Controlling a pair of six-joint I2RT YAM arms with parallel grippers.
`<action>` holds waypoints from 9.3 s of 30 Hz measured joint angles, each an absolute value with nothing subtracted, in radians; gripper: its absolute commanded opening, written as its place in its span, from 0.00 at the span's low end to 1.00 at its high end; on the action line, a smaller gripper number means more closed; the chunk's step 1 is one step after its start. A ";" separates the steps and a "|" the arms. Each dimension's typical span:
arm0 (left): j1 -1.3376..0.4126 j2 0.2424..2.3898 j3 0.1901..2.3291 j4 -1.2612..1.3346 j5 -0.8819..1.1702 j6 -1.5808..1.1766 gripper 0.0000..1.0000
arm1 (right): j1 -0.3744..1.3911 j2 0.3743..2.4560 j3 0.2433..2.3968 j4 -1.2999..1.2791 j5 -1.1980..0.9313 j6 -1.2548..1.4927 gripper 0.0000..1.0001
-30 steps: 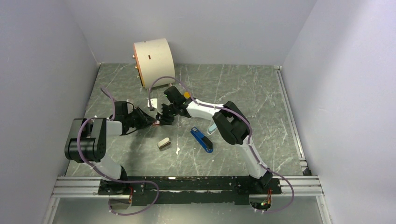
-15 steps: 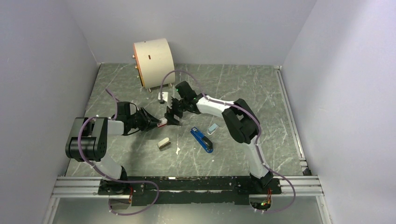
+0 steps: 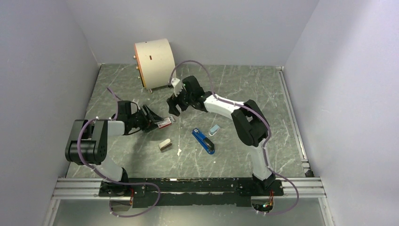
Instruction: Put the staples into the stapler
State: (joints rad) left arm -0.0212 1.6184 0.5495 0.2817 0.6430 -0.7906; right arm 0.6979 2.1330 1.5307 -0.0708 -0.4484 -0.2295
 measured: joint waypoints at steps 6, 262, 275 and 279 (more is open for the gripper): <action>-0.022 1.608 0.549 0.255 0.624 -0.770 0.52 | 0.730 2.065 1.522 -0.019 -0.242 0.042 0.84; -0.737 1.487 0.828 0.323 0.392 -0.302 0.05 | 0.228 1.332 0.992 -0.246 -0.463 0.695 0.74; -0.737 1.549 0.881 0.324 0.288 -0.562 0.05 | 0.282 1.275 0.890 -0.162 -0.404 0.733 0.88; -0.737 1.570 0.893 0.326 0.273 -0.624 0.05 | 0.353 1.274 0.886 -0.157 -0.342 0.759 0.81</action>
State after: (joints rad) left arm -0.7368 1.5696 0.8928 0.3256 0.2726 -0.6235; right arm 0.3534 1.2739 0.8864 -0.1574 -0.3420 0.7593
